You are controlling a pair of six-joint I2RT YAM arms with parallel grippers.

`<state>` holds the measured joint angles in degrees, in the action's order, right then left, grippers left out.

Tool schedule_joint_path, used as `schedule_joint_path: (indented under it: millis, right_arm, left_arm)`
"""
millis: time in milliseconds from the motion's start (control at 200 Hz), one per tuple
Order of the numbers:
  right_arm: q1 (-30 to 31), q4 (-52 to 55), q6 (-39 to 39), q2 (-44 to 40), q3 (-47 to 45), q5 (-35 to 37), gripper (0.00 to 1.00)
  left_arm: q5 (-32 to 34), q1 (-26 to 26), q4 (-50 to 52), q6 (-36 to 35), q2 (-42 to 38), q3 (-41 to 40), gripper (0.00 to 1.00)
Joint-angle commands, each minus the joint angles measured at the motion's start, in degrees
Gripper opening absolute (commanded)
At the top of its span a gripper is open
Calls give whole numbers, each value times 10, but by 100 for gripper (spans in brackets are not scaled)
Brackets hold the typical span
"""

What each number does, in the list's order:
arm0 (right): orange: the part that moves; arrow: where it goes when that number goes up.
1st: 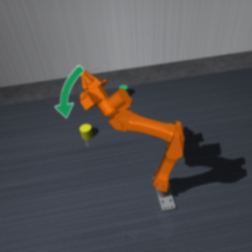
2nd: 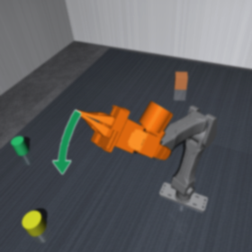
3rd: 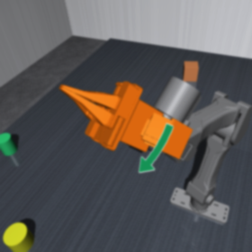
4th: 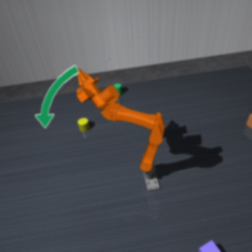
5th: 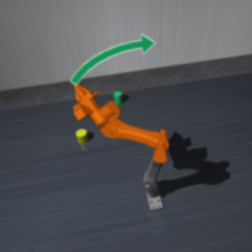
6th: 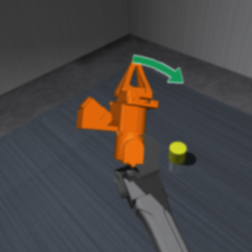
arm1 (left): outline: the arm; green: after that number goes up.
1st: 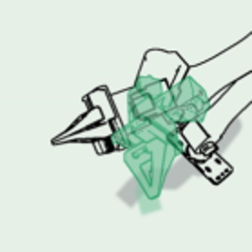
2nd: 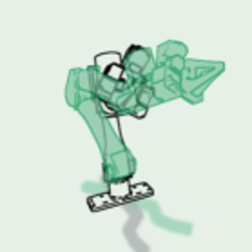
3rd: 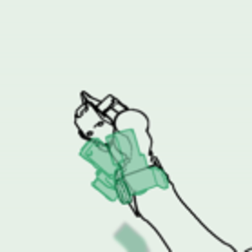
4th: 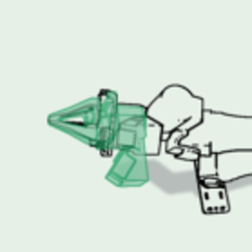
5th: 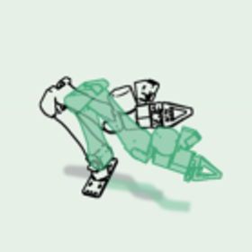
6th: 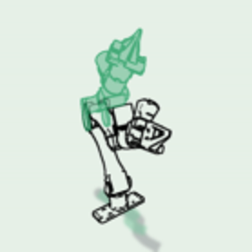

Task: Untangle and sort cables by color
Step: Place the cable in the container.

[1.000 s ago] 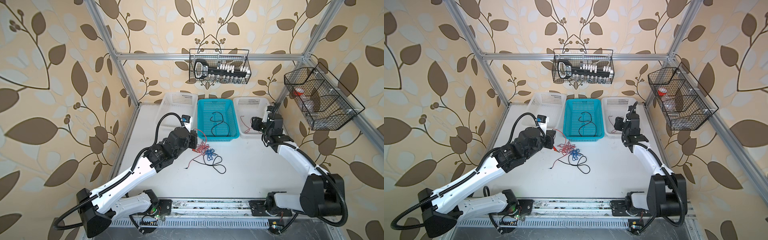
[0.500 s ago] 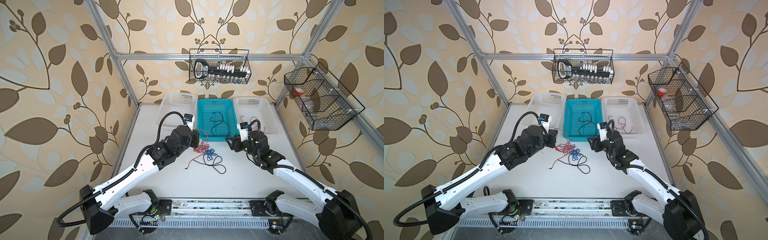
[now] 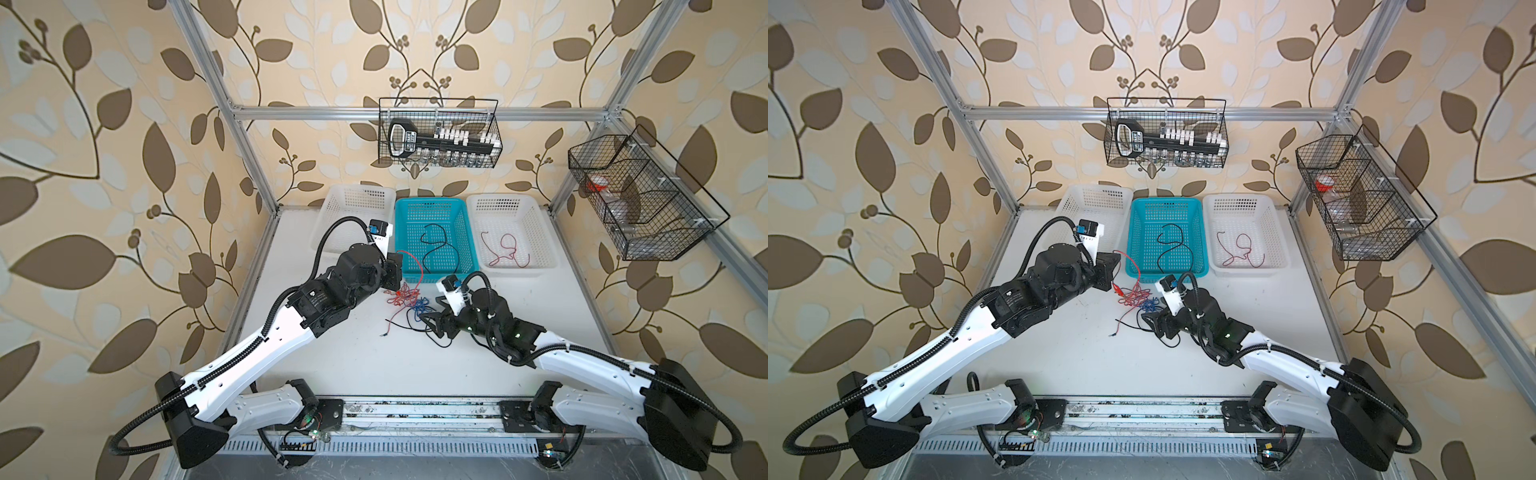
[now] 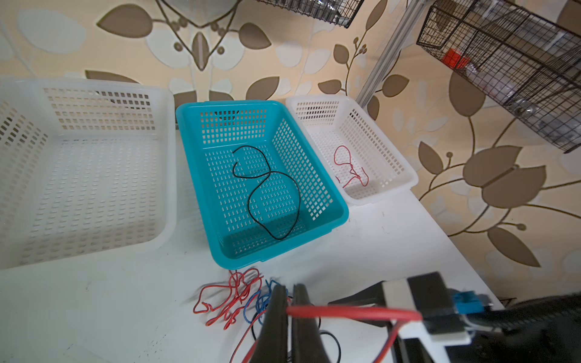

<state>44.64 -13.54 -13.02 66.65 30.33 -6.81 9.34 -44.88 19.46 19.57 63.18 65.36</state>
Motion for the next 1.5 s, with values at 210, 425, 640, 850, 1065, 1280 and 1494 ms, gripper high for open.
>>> schedule_joint_path:
  millis: [210, 425, 640, 850, 1065, 1280, 1494]
  right_arm:
    - [1, -158, -39, 101, -8, 79, 79]
    - [-21, -209, -62, 145, -10, 73, 78]
    - [-36, -234, -70, 175, -1, 60, 71]
    - [-38, -231, -70, 168, 7, 43, 23]
    - [-39, -191, -58, 110, -2, 47, 0]
    - [-76, -141, -77, 2, -23, 18, 0]
    - [-101, -49, -28, -101, -11, -47, 0]
  left_arm:
    - [-40, 5, -5, 23, -23, 21, 0]
    - [-43, 5, -1, 22, -34, 25, 0]
    - [-44, 5, 0, 20, -37, 26, 0]
    - [-34, 5, 6, 16, -37, 20, 0]
    - [3, 6, 14, 8, -33, 6, 0]
    - [36, 6, 24, 2, -6, -8, 0]
    - [18, 6, 17, 7, 39, -8, 0]
